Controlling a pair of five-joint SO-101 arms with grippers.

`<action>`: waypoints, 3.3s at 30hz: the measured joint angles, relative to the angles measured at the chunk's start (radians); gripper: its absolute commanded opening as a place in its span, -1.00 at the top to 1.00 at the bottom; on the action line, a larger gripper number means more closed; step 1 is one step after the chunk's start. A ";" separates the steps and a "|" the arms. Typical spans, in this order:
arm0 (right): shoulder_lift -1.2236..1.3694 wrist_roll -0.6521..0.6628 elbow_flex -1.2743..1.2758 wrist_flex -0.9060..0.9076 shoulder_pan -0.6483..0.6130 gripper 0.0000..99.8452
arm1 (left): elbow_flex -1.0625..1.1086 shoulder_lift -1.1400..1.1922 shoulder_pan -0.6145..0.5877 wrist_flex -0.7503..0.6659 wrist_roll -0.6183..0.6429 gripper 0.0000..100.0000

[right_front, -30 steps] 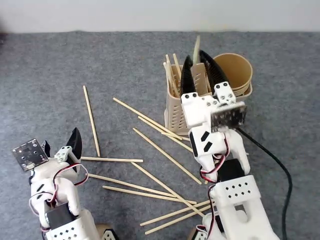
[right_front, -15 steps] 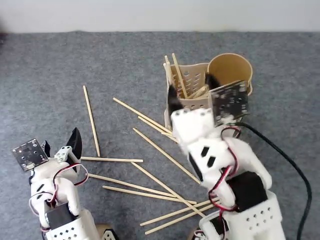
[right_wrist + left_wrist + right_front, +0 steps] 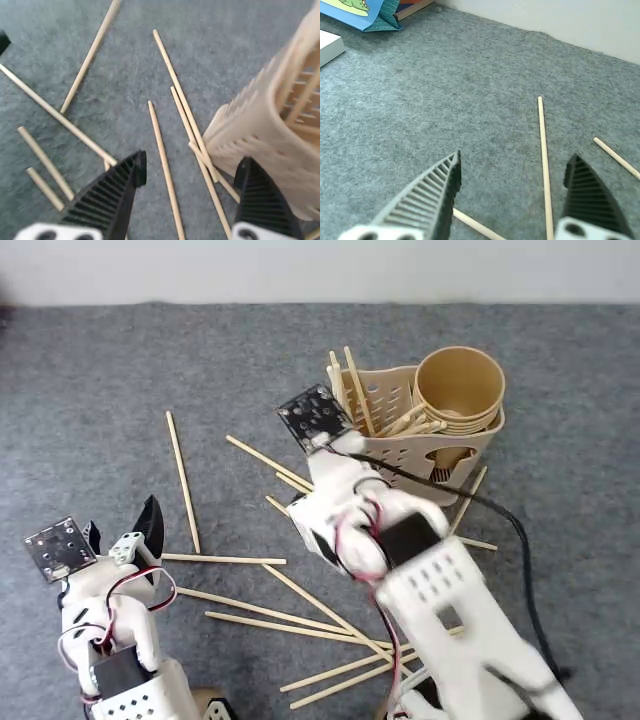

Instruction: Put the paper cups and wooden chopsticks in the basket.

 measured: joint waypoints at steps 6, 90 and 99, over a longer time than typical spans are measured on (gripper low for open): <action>0.269 0.103 -0.118 0.002 -0.012 0.41 | 0.000 0.000 0.000 0.000 0.000 0.37; 0.198 0.189 -0.957 0.649 -0.146 0.98 | 0.000 0.000 0.000 0.000 0.000 0.37; -0.026 0.117 -0.957 0.486 0.054 0.98 | 0.000 0.000 0.000 0.000 0.000 0.37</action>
